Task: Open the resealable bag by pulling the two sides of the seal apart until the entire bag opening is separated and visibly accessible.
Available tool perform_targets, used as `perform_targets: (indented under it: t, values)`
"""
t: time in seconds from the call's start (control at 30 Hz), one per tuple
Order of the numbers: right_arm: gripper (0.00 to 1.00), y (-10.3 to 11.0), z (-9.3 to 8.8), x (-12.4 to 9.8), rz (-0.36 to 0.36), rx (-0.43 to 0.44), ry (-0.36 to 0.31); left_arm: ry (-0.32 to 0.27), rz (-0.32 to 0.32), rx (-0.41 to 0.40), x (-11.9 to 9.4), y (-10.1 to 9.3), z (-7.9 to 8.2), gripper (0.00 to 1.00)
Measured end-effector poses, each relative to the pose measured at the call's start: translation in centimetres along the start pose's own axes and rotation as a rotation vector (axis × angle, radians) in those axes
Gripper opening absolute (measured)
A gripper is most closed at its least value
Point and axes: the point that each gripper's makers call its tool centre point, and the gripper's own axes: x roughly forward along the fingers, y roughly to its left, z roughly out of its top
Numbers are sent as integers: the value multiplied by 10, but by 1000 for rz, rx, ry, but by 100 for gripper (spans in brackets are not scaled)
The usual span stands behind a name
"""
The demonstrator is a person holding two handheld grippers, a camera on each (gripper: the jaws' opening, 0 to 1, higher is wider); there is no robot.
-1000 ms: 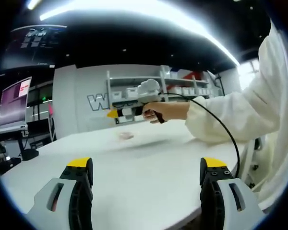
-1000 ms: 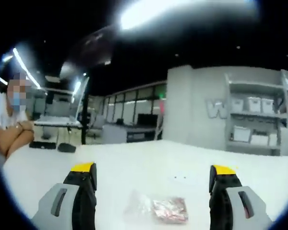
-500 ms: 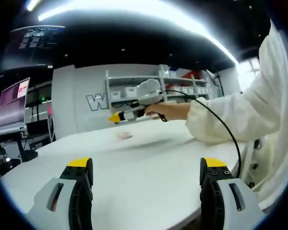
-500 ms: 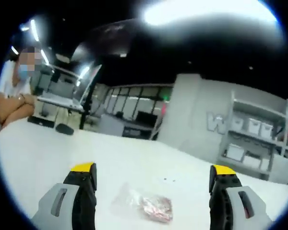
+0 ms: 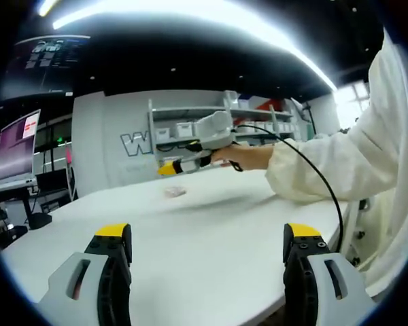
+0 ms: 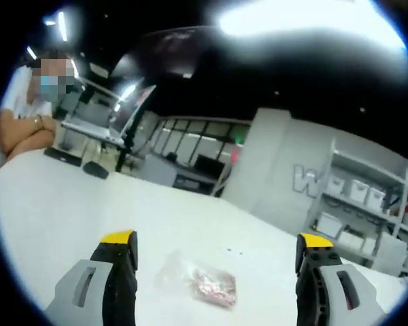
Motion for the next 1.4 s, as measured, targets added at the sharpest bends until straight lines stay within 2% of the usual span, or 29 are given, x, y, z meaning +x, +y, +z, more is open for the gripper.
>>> perform_targets:
  t: [0.17, 0.5, 0.83, 0.97, 1.23, 1.4]
  values:
    - [98, -1, 0, -4, -4, 72, -13, 3, 1, 0, 0, 1, -1, 91]
    - [96, -7, -10, -13, -3, 279, -11, 3, 0, 1, -1, 0, 0, 91]
    - [96, -11, -8, -18, -10, 385, -34, 2, 4, 2, -3, 0, 0, 91]
    - [95, -6, -7, -22, 9, 405, -29, 2, 6, 1, -3, 1, 0, 91]
    - [95, 2, -2, -33, 31, 391, -35, 1, 8, -7, -3, 1, -2, 91]
    - [95, 5, -2, -36, 40, 425, -38, 1, 8, -7, -3, 0, -2, 91]
